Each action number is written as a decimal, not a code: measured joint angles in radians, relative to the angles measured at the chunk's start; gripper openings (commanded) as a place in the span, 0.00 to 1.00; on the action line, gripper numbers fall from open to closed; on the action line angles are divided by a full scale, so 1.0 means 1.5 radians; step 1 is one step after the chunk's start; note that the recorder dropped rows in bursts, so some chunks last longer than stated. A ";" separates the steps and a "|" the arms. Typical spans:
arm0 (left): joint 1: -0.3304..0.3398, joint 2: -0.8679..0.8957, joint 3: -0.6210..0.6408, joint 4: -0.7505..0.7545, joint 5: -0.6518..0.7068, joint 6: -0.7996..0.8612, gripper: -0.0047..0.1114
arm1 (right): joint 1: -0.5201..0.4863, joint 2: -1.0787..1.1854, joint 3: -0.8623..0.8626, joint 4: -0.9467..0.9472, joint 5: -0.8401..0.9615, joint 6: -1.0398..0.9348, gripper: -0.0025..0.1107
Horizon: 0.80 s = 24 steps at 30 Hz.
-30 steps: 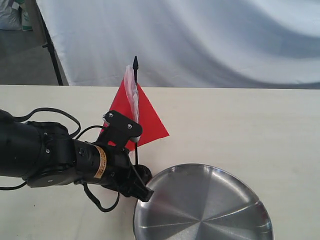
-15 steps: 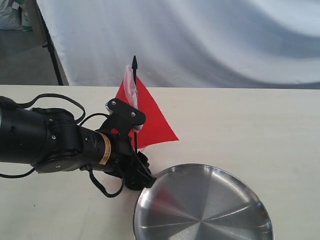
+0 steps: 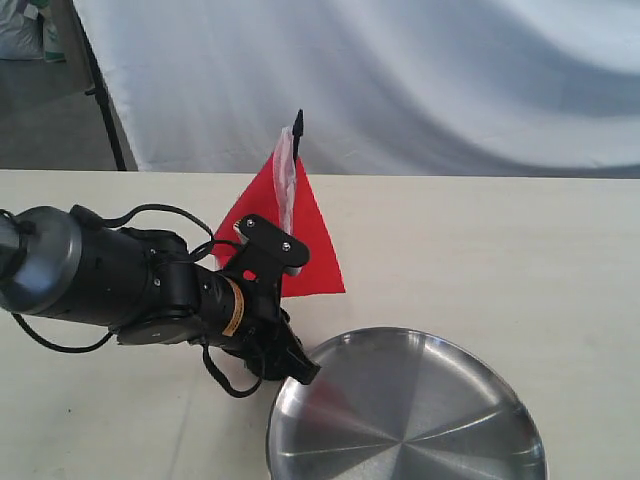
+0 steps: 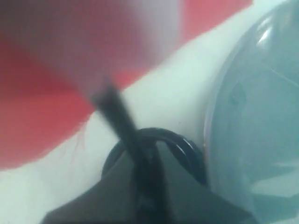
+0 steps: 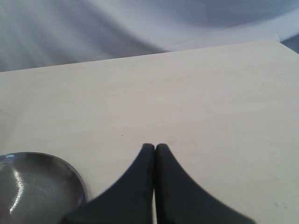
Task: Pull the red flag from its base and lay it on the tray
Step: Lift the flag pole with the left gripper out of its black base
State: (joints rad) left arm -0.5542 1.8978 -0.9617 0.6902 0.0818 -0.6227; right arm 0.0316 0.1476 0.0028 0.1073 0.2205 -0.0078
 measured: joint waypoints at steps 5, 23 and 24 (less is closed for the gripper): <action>0.000 -0.001 -0.001 0.023 0.004 -0.001 0.04 | 0.000 0.000 0.000 0.000 0.000 0.000 0.02; -0.002 -0.119 0.000 0.007 0.026 0.004 0.04 | 0.000 0.000 0.000 0.000 0.000 0.000 0.02; -0.005 -0.119 0.000 -0.006 0.027 0.004 0.04 | 0.000 0.000 0.000 0.000 0.000 0.000 0.02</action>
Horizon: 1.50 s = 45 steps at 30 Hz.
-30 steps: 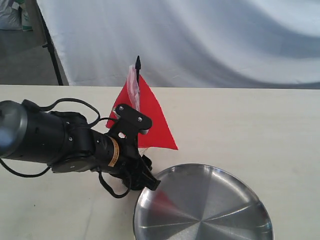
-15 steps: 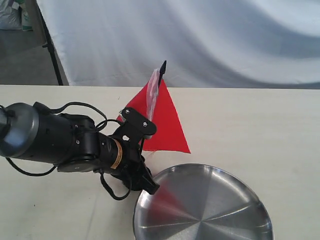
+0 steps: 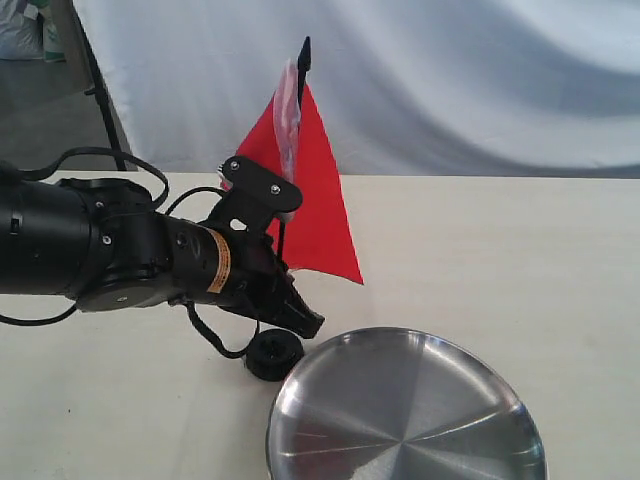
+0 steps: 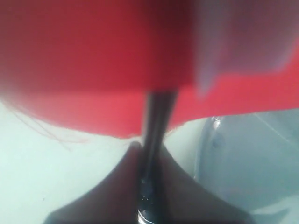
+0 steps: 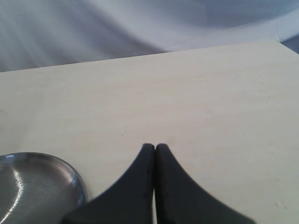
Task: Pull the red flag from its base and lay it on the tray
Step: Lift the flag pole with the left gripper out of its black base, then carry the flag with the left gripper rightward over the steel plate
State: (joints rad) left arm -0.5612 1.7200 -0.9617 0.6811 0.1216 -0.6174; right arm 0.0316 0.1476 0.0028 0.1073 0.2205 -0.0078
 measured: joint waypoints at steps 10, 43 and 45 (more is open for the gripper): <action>-0.083 0.000 0.000 -0.066 -0.003 0.000 0.04 | 0.000 0.000 0.000 0.000 0.000 0.000 0.02; -0.228 0.100 -0.013 -0.423 -0.072 -0.010 0.04 | 0.000 0.000 0.000 0.000 0.000 0.000 0.02; -0.242 0.100 -0.026 -0.425 -0.063 -0.009 0.04 | 0.000 0.000 0.000 0.000 0.000 0.000 0.02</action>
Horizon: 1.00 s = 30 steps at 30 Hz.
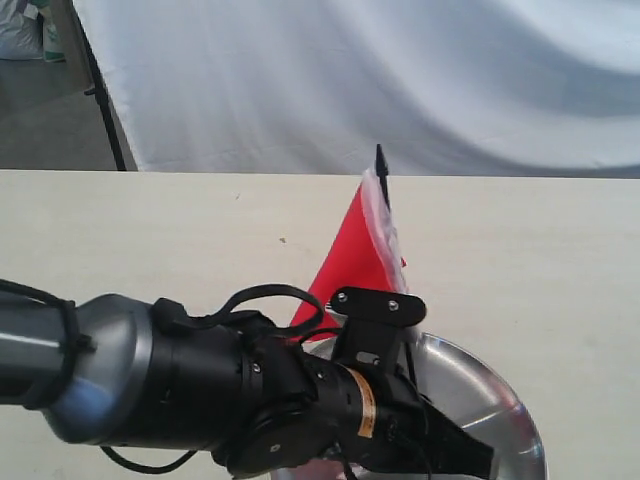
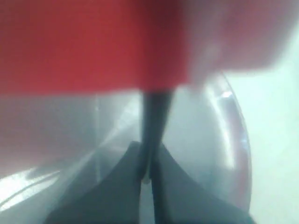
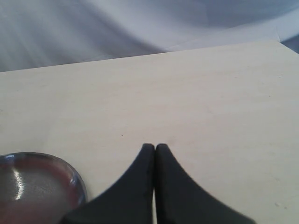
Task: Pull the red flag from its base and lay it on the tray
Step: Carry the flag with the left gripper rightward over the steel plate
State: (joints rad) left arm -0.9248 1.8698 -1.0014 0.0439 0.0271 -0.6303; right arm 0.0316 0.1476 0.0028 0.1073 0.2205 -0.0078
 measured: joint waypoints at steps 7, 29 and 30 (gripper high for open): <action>-0.039 0.001 -0.088 -0.091 0.218 0.219 0.04 | 0.000 0.000 0.000 0.000 0.000 0.000 0.02; 0.038 0.035 -0.134 -0.326 0.561 0.539 0.04 | 0.000 0.000 0.000 0.000 0.000 0.000 0.02; 0.048 0.035 -0.134 -0.321 0.561 0.539 0.04 | 0.000 0.000 0.000 0.000 0.000 0.000 0.02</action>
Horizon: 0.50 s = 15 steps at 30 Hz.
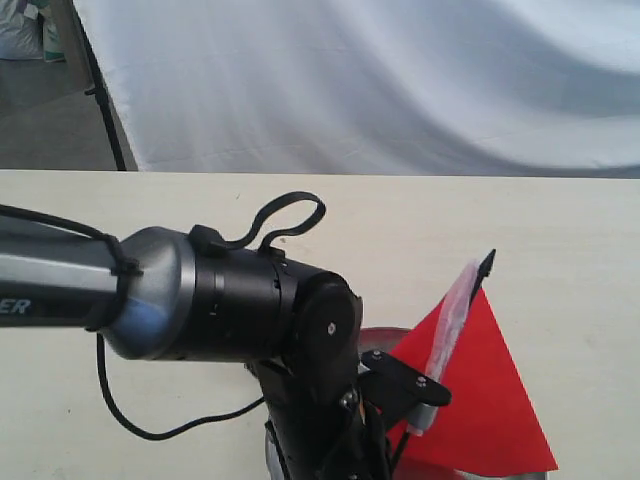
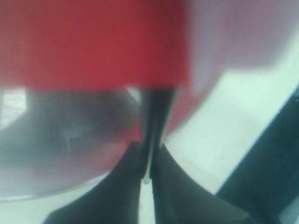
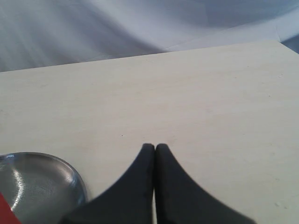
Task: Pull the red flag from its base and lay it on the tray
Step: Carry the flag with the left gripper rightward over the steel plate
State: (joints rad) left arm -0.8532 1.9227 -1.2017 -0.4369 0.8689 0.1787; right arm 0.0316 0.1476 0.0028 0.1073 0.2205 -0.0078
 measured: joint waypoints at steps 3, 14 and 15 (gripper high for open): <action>0.031 0.000 0.000 0.018 -0.007 0.001 0.04 | 0.000 0.000 0.000 0.000 0.000 0.000 0.02; 0.089 0.000 0.000 -0.035 -0.082 0.007 0.04 | 0.000 0.000 0.000 0.000 0.000 0.000 0.02; 0.089 0.000 0.000 -0.055 -0.089 0.015 0.04 | 0.000 0.000 0.000 0.000 0.000 0.000 0.02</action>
State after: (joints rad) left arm -0.7191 1.9227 -1.2017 -0.5198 0.7356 0.2018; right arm 0.0316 0.1476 0.0028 0.1073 0.2205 -0.0078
